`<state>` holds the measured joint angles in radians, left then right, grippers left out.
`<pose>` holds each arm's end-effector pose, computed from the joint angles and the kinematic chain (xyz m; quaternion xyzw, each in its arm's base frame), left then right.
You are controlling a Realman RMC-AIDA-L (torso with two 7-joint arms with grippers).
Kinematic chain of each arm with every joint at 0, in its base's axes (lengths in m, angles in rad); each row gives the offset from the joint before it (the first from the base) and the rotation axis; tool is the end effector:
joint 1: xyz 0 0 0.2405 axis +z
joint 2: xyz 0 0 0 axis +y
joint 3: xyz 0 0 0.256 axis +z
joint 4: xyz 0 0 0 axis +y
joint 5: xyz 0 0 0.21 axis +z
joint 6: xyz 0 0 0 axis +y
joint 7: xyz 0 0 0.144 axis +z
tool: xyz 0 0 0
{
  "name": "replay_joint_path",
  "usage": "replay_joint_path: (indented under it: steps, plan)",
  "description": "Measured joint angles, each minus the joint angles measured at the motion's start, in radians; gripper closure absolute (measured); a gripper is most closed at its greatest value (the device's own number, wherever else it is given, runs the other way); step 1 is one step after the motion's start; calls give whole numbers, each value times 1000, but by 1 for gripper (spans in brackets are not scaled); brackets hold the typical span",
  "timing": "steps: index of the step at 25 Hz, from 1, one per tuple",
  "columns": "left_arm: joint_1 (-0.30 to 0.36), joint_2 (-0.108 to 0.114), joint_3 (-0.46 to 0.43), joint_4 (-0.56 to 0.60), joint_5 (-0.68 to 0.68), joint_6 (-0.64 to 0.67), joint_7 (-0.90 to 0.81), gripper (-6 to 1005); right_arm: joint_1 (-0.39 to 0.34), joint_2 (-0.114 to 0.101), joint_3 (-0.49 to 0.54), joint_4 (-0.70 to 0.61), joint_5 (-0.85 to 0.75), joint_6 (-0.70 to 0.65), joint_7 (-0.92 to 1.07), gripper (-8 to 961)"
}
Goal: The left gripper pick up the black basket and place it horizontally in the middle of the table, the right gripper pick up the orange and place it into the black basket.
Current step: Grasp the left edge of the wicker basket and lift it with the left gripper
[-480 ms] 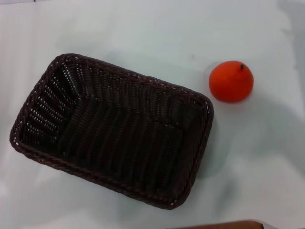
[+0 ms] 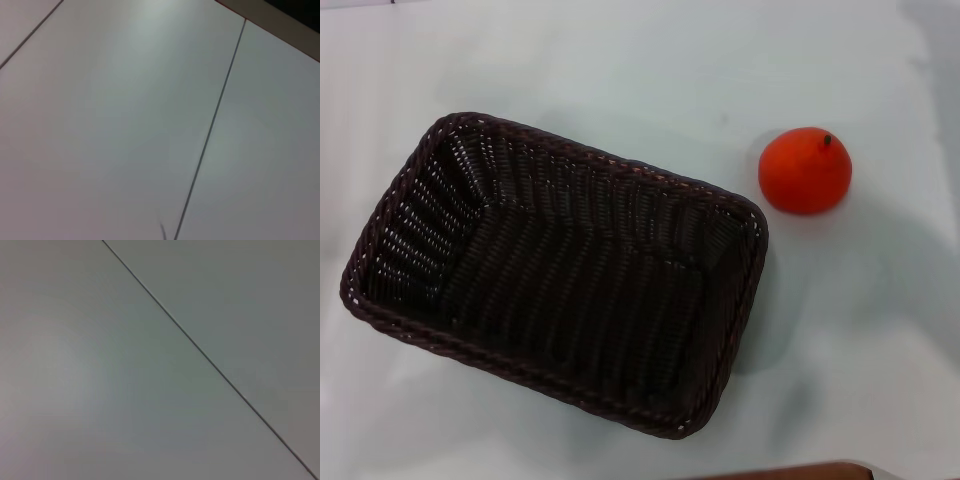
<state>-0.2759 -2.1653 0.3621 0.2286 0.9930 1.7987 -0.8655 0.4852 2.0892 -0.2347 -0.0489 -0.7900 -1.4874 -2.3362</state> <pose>-0.3224 0.2478 0.0645 -0.5498 -0.2030 -0.6040 0.5401 0.3422 0.3218 0.0800 -0.3093 -0.4363 -0.6107 0.5840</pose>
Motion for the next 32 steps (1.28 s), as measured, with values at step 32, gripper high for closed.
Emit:
replay_joint_path:
  steps: [32]
  plan:
    - [-110, 104, 235, 1171, 1115, -15, -1381, 244, 5, 2, 2, 1, 35, 64, 0, 41]
